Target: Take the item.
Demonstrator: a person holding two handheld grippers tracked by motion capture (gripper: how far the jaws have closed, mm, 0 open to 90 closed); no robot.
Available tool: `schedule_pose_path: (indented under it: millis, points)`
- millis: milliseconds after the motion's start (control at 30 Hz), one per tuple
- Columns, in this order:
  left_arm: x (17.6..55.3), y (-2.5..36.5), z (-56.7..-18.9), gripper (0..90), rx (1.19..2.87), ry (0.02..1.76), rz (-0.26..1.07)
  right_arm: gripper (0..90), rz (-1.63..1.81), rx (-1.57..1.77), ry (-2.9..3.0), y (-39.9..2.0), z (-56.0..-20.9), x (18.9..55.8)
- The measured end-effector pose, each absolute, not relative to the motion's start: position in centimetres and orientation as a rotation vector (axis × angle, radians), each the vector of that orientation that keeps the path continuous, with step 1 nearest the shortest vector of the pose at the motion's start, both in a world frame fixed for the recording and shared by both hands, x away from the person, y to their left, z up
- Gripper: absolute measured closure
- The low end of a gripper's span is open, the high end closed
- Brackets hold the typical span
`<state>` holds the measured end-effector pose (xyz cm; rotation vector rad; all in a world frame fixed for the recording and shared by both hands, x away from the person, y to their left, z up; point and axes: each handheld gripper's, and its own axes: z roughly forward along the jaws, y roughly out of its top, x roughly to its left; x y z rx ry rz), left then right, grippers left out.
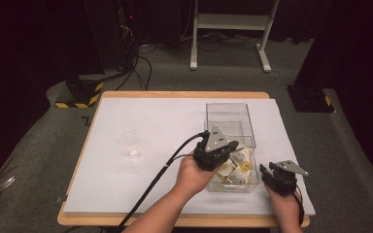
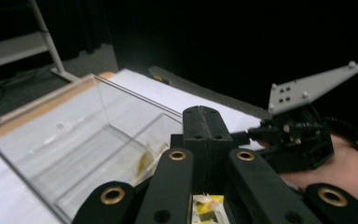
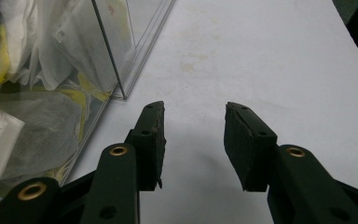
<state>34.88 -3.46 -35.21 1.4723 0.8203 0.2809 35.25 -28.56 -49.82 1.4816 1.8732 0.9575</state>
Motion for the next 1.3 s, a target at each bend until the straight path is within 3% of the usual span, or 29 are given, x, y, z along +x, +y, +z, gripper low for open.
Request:
schedule_pose_path:
  millis: [1300]
  points:
    - [34.8,2.9,-26.0,90.0,1.203,0.738,0.396,58.3,0.944,1.481,1.876,-28.5,-49.8,35.3]
